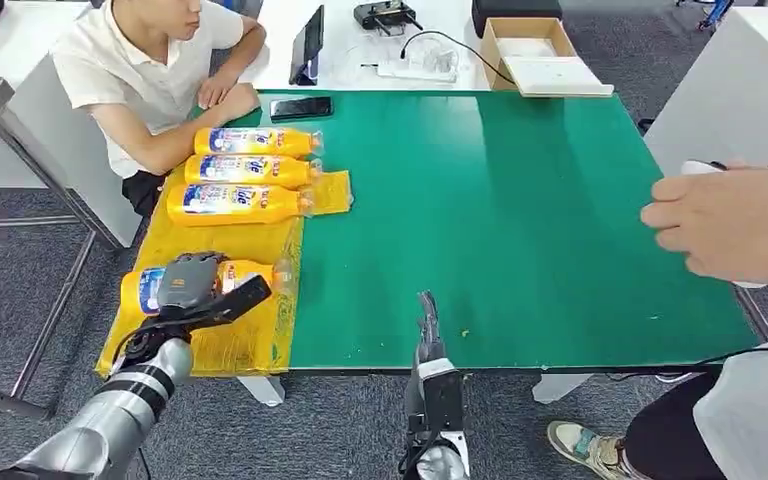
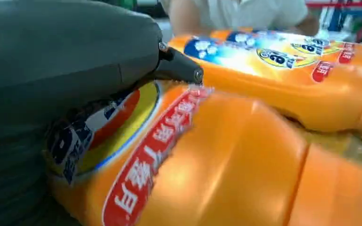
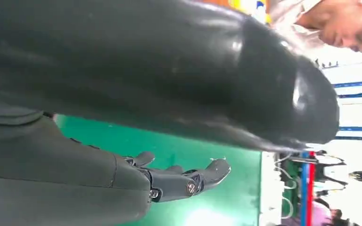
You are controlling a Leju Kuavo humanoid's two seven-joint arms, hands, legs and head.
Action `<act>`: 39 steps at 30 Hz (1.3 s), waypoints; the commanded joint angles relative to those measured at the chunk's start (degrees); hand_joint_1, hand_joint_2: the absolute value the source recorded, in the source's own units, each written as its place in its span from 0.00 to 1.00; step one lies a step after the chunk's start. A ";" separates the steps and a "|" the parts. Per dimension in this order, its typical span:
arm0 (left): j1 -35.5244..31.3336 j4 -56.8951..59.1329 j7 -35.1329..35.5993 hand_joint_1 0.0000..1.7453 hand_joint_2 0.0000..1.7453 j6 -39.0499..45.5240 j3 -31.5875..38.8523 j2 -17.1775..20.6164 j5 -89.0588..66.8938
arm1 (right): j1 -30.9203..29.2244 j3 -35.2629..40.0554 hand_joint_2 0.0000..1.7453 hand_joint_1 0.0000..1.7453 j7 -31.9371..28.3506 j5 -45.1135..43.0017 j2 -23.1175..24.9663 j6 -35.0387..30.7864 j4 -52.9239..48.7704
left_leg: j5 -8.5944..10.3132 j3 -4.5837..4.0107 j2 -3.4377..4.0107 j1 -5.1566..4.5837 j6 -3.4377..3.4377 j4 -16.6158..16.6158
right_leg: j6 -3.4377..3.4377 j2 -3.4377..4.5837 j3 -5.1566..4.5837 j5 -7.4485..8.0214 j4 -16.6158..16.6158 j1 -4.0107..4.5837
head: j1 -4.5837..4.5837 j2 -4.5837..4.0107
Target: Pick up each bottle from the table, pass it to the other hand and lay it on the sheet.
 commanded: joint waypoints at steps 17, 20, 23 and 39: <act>4.70 -1.74 -9.36 0.00 0.00 -21.85 -2.94 -0.46 24.19 | -4.08 -0.78 0.00 0.00 -0.92 0.33 -0.16 0.77 11.86 | 0.15 0.50 -0.04 0.01 -0.18 -0.15 | -0.18 -0.14 0.51 0.01 -0.09 0.02 | 0.02 0.00; 5.79 -3.93 -9.71 0.00 0.00 -22.00 -4.30 -0.28 25.29 | -3.98 -0.86 0.00 0.00 -1.02 0.39 -0.27 0.85 12.04 | 0.15 0.57 -0.05 -0.01 -0.19 -0.18 | -0.17 -0.14 0.58 -0.01 -0.10 0.01 | 0.02 0.00; 5.79 -3.93 -9.71 0.00 0.00 -22.00 -4.30 -0.28 25.29 | -3.98 -0.86 0.00 0.00 -1.02 0.39 -0.27 0.85 12.04 | 0.14 0.58 -0.06 0.01 -0.19 -0.15 | -0.16 -0.16 0.59 -0.03 -0.07 0.02 | 0.02 0.00; 26.45 -49.42 -30.62 0.00 1.00 0.23 -14.64 -11.47 57.03 | 7.32 5.36 1.00 0.00 -4.83 6.88 -7.18 -8.02 -24.27 | -0.01 -0.16 -0.26 -0.03 -0.07 0.11 | -0.08 -0.39 -0.04 -0.19 0.07 0.01 | 0.02 0.00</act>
